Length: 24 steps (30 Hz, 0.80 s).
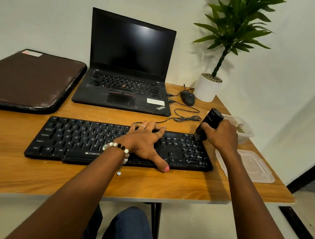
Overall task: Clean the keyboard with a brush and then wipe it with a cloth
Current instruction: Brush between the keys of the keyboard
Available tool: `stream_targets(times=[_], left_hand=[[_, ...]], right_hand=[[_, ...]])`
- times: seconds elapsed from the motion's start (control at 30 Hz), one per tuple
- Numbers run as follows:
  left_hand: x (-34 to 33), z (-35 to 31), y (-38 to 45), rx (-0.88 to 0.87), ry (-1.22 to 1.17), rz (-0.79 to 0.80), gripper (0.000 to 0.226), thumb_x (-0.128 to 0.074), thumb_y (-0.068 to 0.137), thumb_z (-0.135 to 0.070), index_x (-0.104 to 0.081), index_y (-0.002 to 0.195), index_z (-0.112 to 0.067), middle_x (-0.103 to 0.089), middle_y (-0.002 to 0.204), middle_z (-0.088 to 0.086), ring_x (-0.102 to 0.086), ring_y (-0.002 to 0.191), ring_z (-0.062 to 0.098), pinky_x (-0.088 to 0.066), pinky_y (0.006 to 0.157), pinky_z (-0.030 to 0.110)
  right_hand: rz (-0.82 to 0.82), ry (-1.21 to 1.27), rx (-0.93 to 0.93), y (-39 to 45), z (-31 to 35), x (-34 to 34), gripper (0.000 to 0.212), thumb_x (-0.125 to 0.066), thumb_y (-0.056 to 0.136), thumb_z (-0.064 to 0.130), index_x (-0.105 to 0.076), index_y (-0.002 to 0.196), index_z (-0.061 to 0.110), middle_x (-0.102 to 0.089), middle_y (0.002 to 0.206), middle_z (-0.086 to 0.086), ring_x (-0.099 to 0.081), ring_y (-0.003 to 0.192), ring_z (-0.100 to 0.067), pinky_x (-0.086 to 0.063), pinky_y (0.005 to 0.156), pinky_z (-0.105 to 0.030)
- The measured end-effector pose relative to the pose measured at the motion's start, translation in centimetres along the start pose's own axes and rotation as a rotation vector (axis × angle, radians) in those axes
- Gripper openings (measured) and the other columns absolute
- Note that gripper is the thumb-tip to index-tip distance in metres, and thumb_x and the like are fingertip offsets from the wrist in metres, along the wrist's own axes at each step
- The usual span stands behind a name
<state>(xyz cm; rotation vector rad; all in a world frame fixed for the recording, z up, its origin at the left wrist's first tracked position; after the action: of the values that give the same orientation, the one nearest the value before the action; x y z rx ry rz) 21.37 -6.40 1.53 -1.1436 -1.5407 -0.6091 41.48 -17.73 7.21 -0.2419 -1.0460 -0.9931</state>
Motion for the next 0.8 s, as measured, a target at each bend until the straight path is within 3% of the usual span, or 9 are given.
stream_targets(times=[0.1,0.17,0.23,0.33,0.53,0.67,0.8], left_hand=[[0.0,0.0,0.0,0.000,-0.001,-0.003,0.133,-0.060,0.051,-0.086,0.003,0.153,-0.030,-0.008,0.152,-0.009,-0.007,0.140,0.024,-0.003,0.116,0.050],[0.1,0.0,0.0,0.003,0.002,-0.006,0.131,-0.062,0.054,-0.084,0.003,0.153,-0.030,-0.008,0.153,-0.008,-0.006,0.141,0.024,-0.002,0.116,0.050],[0.1,-0.1,0.0,0.003,0.004,-0.006,0.130,-0.062,0.054,-0.084,0.003,0.153,-0.030,-0.008,0.153,-0.008,-0.006,0.141,0.025,-0.002,0.116,0.051],[0.1,-0.1,-0.2,0.005,0.006,-0.006,0.131,-0.062,0.054,-0.085,0.003,0.153,-0.030,-0.009,0.152,-0.009,-0.008,0.140,0.025,-0.003,0.116,0.051],[0.1,0.0,-0.1,0.003,0.012,-0.017,0.132,-0.061,0.053,-0.086,0.004,0.153,-0.030,-0.008,0.152,-0.010,-0.007,0.141,0.025,-0.004,0.116,0.050],[0.1,0.0,-0.1,0.003,0.014,-0.027,0.131,-0.062,0.053,-0.085,0.002,0.153,-0.030,-0.010,0.151,-0.010,-0.008,0.140,0.023,-0.005,0.116,0.048],[0.1,-0.2,-0.1,0.000,0.021,-0.029,0.131,-0.061,0.054,-0.085,0.002,0.153,-0.029,-0.010,0.151,-0.010,-0.009,0.139,0.023,-0.005,0.116,0.049]], right_hand=[[0.047,-0.033,0.020,0.8,0.9,0.9,0.037,-0.063,0.080,0.052,-0.063,0.094,0.017,-0.062,0.088,-0.005,-0.060,0.089,-0.029,-0.049,0.072,-0.036],[0.028,0.079,0.014,0.8,1.8,0.8,0.027,-0.065,0.080,0.047,-0.061,0.088,0.022,-0.062,0.087,-0.004,-0.059,0.088,-0.026,-0.052,0.078,-0.040],[-0.019,0.228,-0.011,0.3,2.4,0.0,0.034,-0.067,0.077,0.046,-0.065,0.096,0.018,-0.067,0.094,-0.006,-0.063,0.091,-0.026,-0.053,0.080,-0.042],[-0.054,0.170,-0.036,-0.8,2.7,-1.2,0.050,-0.066,0.079,0.050,-0.066,0.107,0.009,-0.067,0.101,-0.012,-0.063,0.094,-0.030,-0.053,0.076,-0.040],[0.030,0.027,0.033,-1.8,2.3,-0.9,0.046,-0.064,0.078,0.050,-0.066,0.099,0.010,-0.066,0.091,-0.010,-0.062,0.084,-0.028,-0.051,0.068,-0.036],[0.060,0.180,0.048,-1.9,2.5,0.1,0.037,-0.068,0.078,0.044,-0.069,0.097,0.013,-0.068,0.090,-0.004,-0.063,0.082,-0.020,-0.048,0.061,-0.028],[0.159,0.247,0.157,-3.1,3.1,-0.5,0.035,-0.071,0.081,0.030,-0.067,0.111,0.011,-0.064,0.094,0.001,-0.061,0.086,-0.015,-0.040,0.058,-0.016]])
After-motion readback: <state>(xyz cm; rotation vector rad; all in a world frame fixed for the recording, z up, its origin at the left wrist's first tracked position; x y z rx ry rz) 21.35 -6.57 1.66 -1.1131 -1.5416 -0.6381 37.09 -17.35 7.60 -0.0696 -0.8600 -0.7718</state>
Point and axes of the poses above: each hand's wrist, its own y-axis towards the middle knuckle, its own x-axis out of the back of the hand, z = x × y, the point moved 6 cm from there along y, towards the middle knuckle
